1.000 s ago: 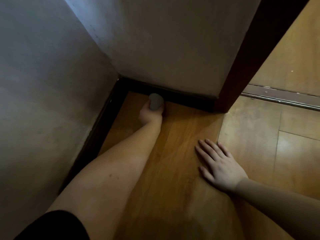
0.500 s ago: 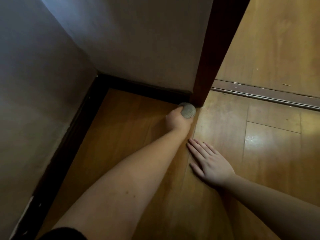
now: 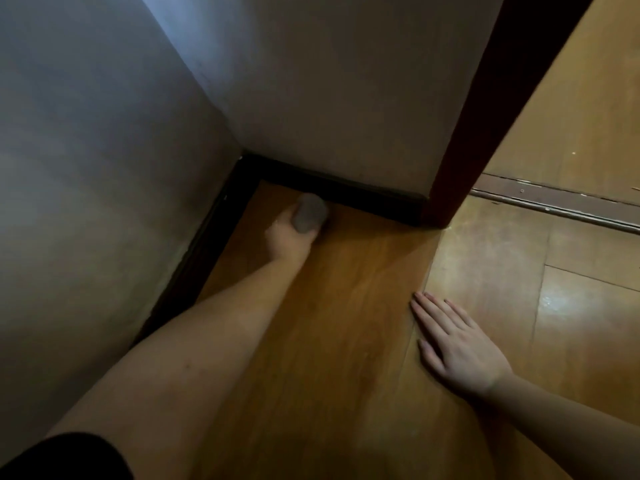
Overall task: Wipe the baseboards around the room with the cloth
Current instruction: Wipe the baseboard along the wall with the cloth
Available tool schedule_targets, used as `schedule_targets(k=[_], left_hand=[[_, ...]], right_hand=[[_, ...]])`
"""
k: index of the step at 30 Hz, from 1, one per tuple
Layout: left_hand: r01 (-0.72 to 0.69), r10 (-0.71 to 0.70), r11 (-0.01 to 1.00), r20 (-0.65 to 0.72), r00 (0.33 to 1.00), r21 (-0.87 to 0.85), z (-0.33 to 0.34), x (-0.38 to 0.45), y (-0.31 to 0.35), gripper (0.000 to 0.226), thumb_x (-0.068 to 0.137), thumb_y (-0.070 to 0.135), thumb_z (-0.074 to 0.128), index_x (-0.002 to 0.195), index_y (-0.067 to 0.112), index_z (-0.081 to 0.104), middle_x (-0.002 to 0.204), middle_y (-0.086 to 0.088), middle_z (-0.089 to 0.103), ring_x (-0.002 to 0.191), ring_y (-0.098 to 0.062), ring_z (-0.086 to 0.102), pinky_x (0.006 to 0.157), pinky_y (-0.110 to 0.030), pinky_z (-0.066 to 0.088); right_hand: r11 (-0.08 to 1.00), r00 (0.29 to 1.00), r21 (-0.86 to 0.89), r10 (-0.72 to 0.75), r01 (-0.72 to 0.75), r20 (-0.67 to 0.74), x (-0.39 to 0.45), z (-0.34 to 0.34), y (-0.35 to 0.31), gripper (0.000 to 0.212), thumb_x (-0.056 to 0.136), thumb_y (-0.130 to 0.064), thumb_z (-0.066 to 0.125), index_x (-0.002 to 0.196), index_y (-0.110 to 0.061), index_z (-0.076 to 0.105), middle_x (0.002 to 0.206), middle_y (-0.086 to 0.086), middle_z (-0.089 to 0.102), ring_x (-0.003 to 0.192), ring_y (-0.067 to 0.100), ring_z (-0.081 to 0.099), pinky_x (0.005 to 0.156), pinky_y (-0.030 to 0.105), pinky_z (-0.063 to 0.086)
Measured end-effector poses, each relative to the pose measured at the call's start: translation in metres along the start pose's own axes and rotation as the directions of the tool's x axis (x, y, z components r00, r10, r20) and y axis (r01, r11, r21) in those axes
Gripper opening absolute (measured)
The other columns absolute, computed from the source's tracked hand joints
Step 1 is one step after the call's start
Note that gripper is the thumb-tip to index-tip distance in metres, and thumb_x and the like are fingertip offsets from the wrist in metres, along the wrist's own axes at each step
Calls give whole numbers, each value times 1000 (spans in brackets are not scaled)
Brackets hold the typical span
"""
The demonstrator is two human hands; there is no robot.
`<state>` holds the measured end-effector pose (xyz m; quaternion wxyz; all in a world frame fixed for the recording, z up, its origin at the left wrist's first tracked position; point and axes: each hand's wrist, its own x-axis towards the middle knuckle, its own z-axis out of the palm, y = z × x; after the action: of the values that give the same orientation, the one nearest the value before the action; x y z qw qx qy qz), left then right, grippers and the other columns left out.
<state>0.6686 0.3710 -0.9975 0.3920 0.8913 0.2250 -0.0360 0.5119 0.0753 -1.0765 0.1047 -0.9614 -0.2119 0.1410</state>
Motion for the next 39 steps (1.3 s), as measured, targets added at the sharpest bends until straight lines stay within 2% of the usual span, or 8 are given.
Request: schedule_targets(k=[3,7,17,21,27,29,34,39], left_hand=[[158,-178,979,-170,969,-126,-32,34,-4,60,88,25,72,143,19,49,135,-7,59,124,-25,55,98,-25,41],[129,-174,977,-280,944,-171,-53,65,0,56,88,22,71,139,14,50,133,-11,59,120,-26,57,95,-29,46],[191,-308,873,-204,929,-449,-39,85,9,56,93,18,69,144,17,48,140,-10,55,126,-23,53,103,-26,42],[218,-337,847,-172,926,-484,-26,71,18,58,89,24,73,143,22,51,137,-8,57,124,-23,55,104,-29,45],[182,-298,844,-159,941,-504,22,18,42,52,85,14,74,135,17,57,132,-8,61,120,-22,57,99,-25,45],[155,-245,861,-127,961,-484,45,-3,47,51,81,12,77,129,15,59,126,-9,63,115,-23,60,97,-31,49],[96,-140,889,-66,988,-447,85,-42,59,51,76,17,82,122,15,59,122,-6,61,110,-22,61,90,-31,50],[30,-31,921,2,1000,-389,115,-76,72,50,79,20,81,123,12,57,125,-3,55,110,-16,54,87,-25,46]], right_hand=[[1000,1000,-23,11,-11,0,-1,0,0,64,101,-57,19,156,-25,16,161,-3,20,150,15,14,119,31,4],[999,1000,-35,7,-7,-5,1,0,-1,65,100,-56,23,156,-25,16,161,-3,20,149,11,10,120,32,5],[1000,1000,-26,-3,2,-19,3,-4,-4,65,99,-54,28,156,-23,22,160,-2,23,149,11,12,121,31,3],[999,1000,-33,-9,9,-20,3,-5,-5,65,100,-54,26,155,-22,24,160,-1,25,149,14,16,120,34,6],[1000,1000,-24,-15,15,-5,2,-8,-7,65,100,-56,20,156,-23,20,162,-2,21,150,15,15,119,36,9],[1000,1000,-24,-12,12,0,2,-8,-7,65,100,-56,20,157,-23,19,162,-2,19,150,15,13,119,35,7],[999,1000,-39,-5,5,-4,2,-7,-7,66,100,-55,24,157,-25,13,163,-4,14,150,13,6,120,31,-4],[999,1000,-33,-10,10,-12,3,-10,-8,65,99,-53,27,156,-23,18,162,-2,18,150,14,10,120,31,-2]])
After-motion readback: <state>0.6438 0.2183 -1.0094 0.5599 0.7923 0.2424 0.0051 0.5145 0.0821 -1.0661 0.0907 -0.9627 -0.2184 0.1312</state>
